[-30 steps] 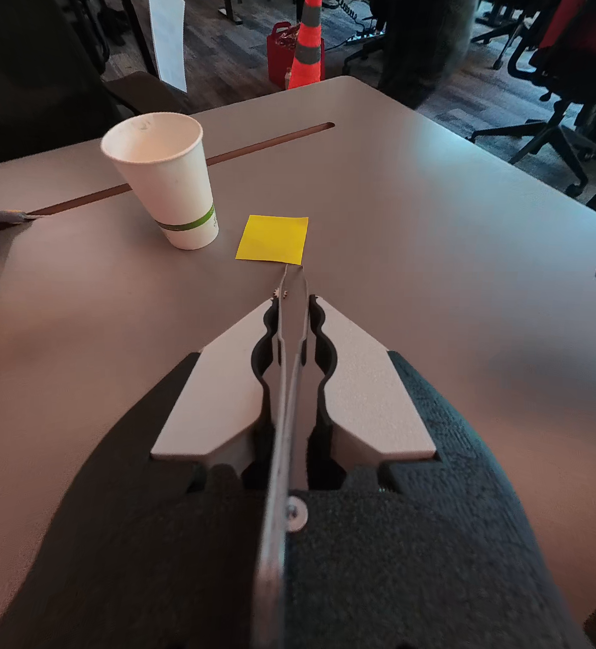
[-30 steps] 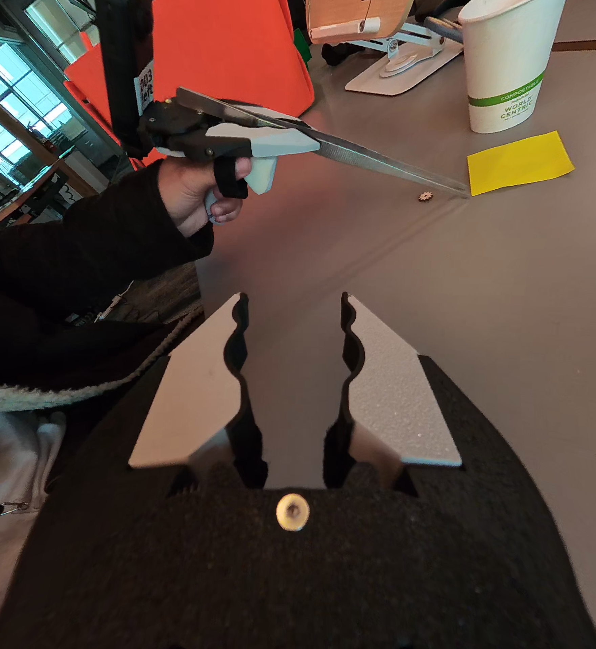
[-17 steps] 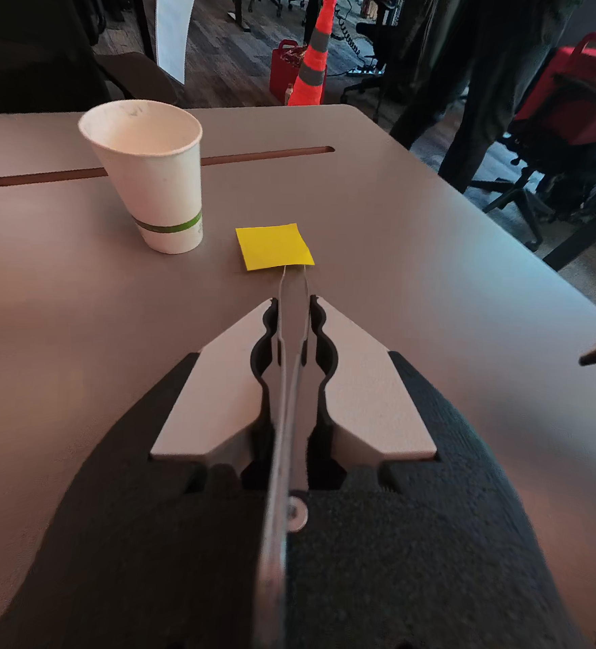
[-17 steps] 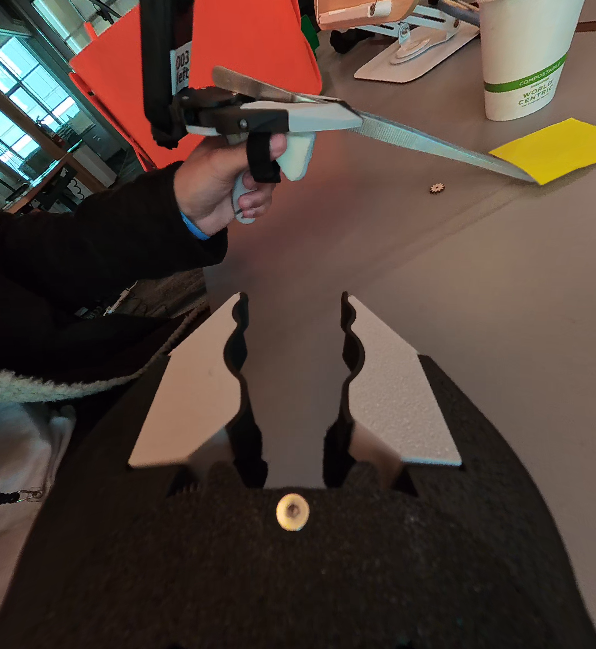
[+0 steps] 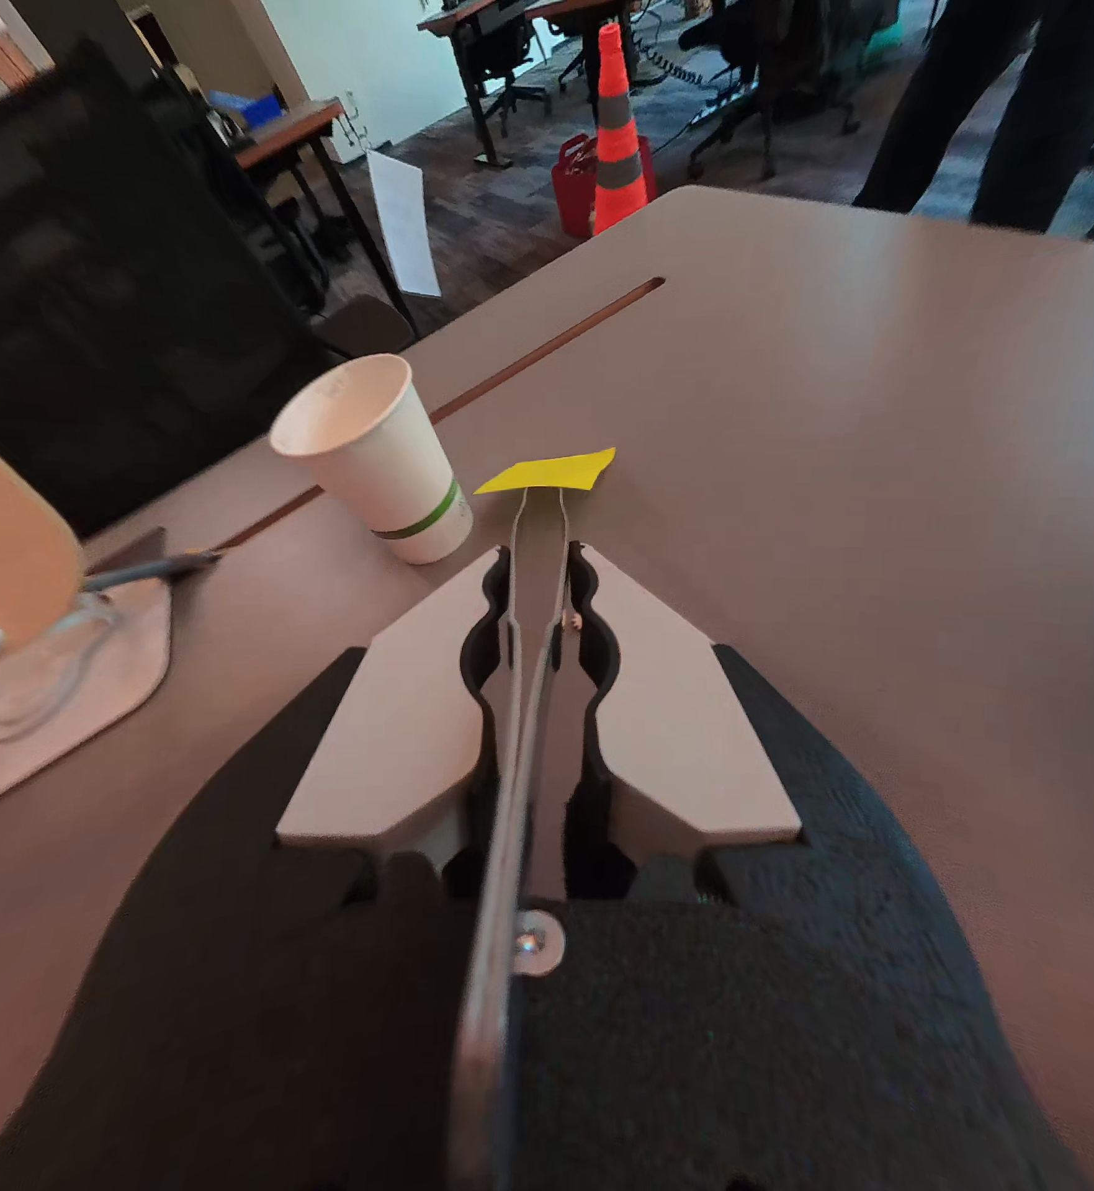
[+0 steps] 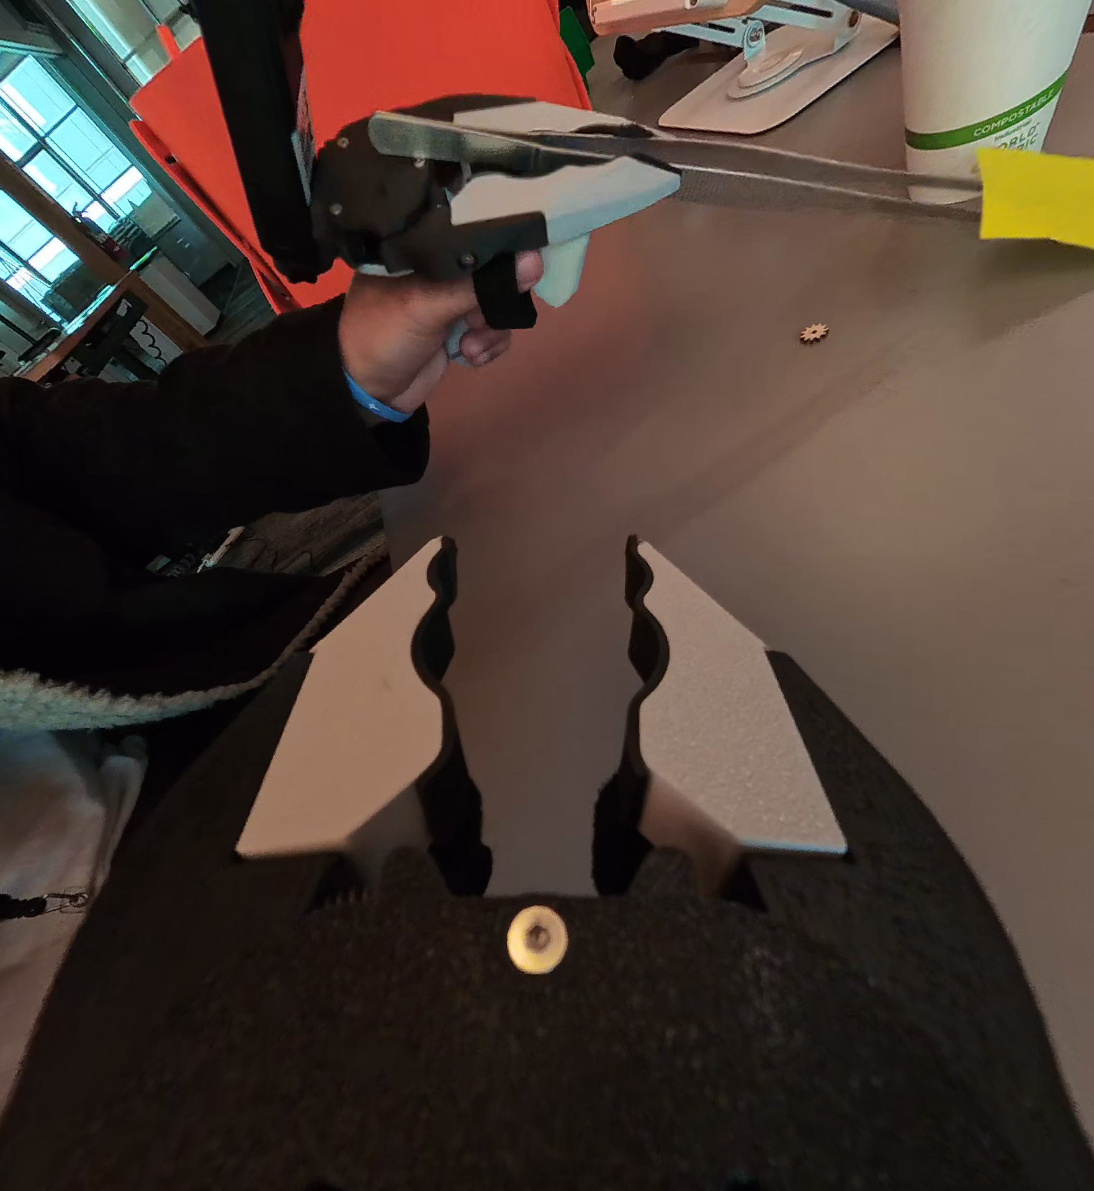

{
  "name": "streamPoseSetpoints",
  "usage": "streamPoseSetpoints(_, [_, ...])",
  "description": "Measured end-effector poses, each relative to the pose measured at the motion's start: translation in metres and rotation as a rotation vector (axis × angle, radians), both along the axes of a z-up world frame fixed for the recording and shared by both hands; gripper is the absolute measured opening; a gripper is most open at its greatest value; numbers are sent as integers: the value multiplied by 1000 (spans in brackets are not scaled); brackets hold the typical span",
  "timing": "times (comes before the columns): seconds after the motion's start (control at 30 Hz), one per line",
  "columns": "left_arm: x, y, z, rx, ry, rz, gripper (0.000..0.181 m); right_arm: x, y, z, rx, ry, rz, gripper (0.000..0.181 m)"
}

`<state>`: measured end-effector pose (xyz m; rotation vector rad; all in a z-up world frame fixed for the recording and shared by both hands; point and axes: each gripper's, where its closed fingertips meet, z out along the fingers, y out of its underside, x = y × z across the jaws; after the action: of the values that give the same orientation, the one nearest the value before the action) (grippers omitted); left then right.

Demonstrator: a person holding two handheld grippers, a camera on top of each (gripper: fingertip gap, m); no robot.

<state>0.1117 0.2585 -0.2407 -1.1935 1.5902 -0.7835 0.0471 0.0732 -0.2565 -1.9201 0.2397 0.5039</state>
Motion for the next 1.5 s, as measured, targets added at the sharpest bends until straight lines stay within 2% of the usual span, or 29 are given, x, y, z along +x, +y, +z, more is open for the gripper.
streamPoseSetpoints(0.27, [0,-9,-6,182,14,-32,17,-2,0,-1,-6,1,9,51])
streamPoseSetpoints(0.57, [1,-24,-22,519,43,-91,17,-5,0,-2,-14,12,23,50])
streamPoseSetpoints(0.9, [17,-50,-42,787,71,-259,12,-7,0,-2,-19,17,34,49])
streamPoseSetpoints(0.97, [20,-55,-48,786,97,-287,10,-7,0,-3,-19,24,33,48])
streamPoseSetpoints(1.2, [20,-55,-39,791,77,-270,8,-6,0,-2,-17,30,30,48])
streamPoseSetpoints(1.33, [19,-52,-15,740,15,-225,8,-6,0,-2,-18,25,31,48])
streamPoseSetpoints(1.5, [15,-42,31,533,-95,-151,7,-5,0,-2,-20,23,25,48])
